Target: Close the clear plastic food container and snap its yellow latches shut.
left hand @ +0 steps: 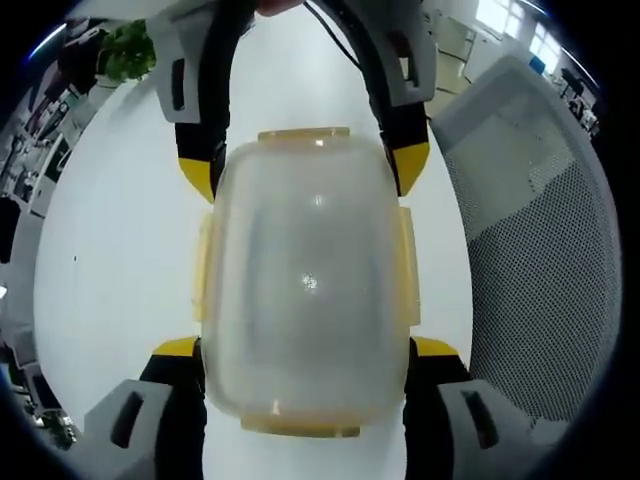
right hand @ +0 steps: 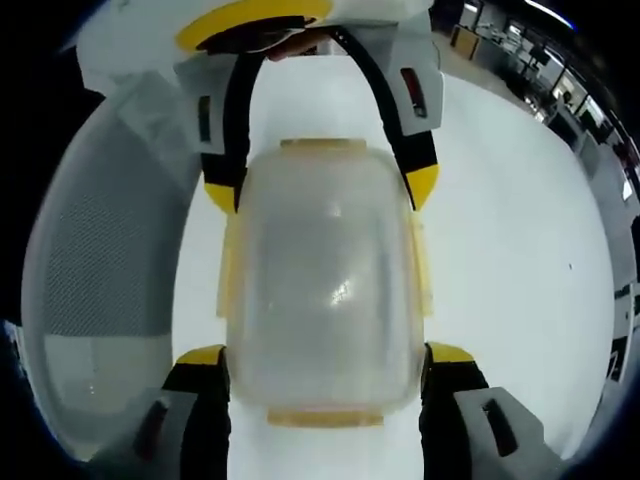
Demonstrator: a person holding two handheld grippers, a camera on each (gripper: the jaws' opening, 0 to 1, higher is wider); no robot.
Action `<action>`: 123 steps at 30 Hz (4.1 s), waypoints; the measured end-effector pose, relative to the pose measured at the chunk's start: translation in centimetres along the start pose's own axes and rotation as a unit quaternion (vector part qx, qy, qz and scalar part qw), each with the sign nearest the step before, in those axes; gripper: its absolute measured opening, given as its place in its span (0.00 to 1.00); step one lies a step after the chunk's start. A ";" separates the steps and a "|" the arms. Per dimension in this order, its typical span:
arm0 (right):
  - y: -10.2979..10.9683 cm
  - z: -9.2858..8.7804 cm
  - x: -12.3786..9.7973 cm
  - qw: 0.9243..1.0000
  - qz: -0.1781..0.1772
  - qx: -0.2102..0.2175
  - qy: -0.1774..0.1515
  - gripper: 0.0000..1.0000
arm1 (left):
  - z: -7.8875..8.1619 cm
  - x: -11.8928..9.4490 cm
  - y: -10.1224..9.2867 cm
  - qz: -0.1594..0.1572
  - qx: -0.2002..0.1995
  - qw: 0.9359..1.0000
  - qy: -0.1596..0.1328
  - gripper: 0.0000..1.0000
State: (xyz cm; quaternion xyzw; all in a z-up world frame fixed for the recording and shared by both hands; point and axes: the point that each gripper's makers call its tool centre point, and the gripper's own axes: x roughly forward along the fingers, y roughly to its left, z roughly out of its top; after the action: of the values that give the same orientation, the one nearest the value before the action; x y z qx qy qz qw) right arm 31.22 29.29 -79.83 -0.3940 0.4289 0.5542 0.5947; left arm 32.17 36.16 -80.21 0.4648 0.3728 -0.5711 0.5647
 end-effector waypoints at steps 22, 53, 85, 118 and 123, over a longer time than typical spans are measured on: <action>0.1 3.1 1.0 1.000 -0.002 0.004 0.005 0.78 | -3.0 -1.0 0.0 -0.002 0.002 1.000 -0.005 0.81; 0.0 4.7 1.5 1.000 -0.015 0.016 0.013 0.78 | -4.7 -1.7 0.0 0.001 0.003 1.000 -0.026 0.82; -1.9 5.1 1.8 1.000 -0.012 0.013 0.019 0.79 | -5.1 -1.5 1.9 0.000 0.001 1.000 -0.019 0.82; -5.0 5.2 1.7 1.000 -0.014 0.014 0.011 0.79 | -5.3 -1.2 5.0 -0.003 -0.004 1.000 -0.023 0.82; -5.4 5.2 1.8 1.000 -0.015 0.015 0.011 0.79 | -5.4 -1.1 5.5 -0.004 -0.002 1.000 -0.020 0.82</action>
State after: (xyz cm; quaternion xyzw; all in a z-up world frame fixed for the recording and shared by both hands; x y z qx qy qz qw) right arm 37.05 34.32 -79.87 -0.3978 0.4379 0.5341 0.6039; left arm 38.14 41.13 -80.15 0.4503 0.3645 -0.5818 0.5708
